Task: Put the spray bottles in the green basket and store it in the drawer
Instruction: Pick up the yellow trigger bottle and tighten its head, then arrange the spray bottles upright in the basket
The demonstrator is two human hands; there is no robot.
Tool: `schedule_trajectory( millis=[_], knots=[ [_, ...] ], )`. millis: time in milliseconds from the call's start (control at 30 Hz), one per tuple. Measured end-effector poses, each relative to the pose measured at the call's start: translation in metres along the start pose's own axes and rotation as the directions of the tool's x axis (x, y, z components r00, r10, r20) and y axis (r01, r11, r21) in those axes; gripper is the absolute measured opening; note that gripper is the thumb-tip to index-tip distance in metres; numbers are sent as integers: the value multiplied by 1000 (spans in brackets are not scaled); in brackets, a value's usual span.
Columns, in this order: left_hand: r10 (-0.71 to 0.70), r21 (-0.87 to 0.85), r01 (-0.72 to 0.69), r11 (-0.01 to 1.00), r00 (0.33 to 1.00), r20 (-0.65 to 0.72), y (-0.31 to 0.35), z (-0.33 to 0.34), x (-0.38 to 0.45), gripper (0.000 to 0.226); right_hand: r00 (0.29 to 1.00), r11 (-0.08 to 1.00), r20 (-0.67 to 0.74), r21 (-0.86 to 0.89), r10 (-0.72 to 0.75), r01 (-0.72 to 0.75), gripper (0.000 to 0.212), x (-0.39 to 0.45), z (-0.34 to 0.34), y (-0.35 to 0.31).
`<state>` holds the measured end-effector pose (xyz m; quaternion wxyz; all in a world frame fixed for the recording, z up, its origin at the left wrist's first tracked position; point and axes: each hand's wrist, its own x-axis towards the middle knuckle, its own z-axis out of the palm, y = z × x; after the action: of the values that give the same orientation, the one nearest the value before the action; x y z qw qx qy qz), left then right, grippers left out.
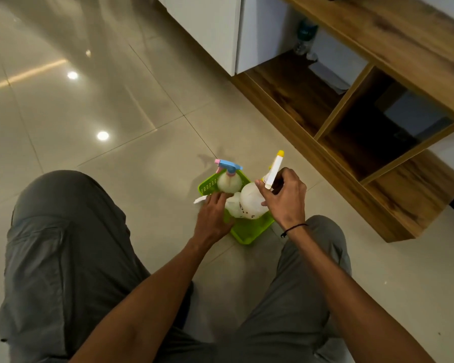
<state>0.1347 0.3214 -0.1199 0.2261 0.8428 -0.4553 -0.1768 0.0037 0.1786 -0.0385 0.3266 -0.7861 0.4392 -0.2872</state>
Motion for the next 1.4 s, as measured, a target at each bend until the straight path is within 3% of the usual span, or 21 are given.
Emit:
schedule_trajectory(
  millis=[133, 267, 467, 667, 833, 1067, 1400],
  knots=[
    [-244, -80, 234, 969, 959, -146, -12, -9, 4, 56, 999, 999, 38, 24, 37, -38, 38, -2, 1, 16],
    [-338, -89, 332, 939, 940, -54, -26, -15, 12, 52, 996, 997, 58, 25, 67, -69, 38, -4, 3, 26],
    [-318, -148, 323, 935, 946, 57, -45, -14, 17, 39, 991, 994, 80, 2, 111, -111, 37, -10, 8, 35],
    [-240, -161, 244, 956, 970, 46, -35, -26, 22, 73, 988, 993, 98, -17, 116, -115, 39, -13, 13, 39],
    [-179, -247, 158, 956, 981, -68, -22, -21, 29, 32, 987, 994, 126, -38, 102, -98, 36, -18, 19, 36],
    [-94, -280, 49, 959, 984, -150, -3, -14, 35, 24, 976, 983, 189, -172, 105, -72, 38, -34, 31, 40],
    [-125, -374, 49, 926, 975, -182, -1, -8, 28, 17, 901, 967, 369, -195, 227, -164, 27, -53, 59, 51]
  ],
)
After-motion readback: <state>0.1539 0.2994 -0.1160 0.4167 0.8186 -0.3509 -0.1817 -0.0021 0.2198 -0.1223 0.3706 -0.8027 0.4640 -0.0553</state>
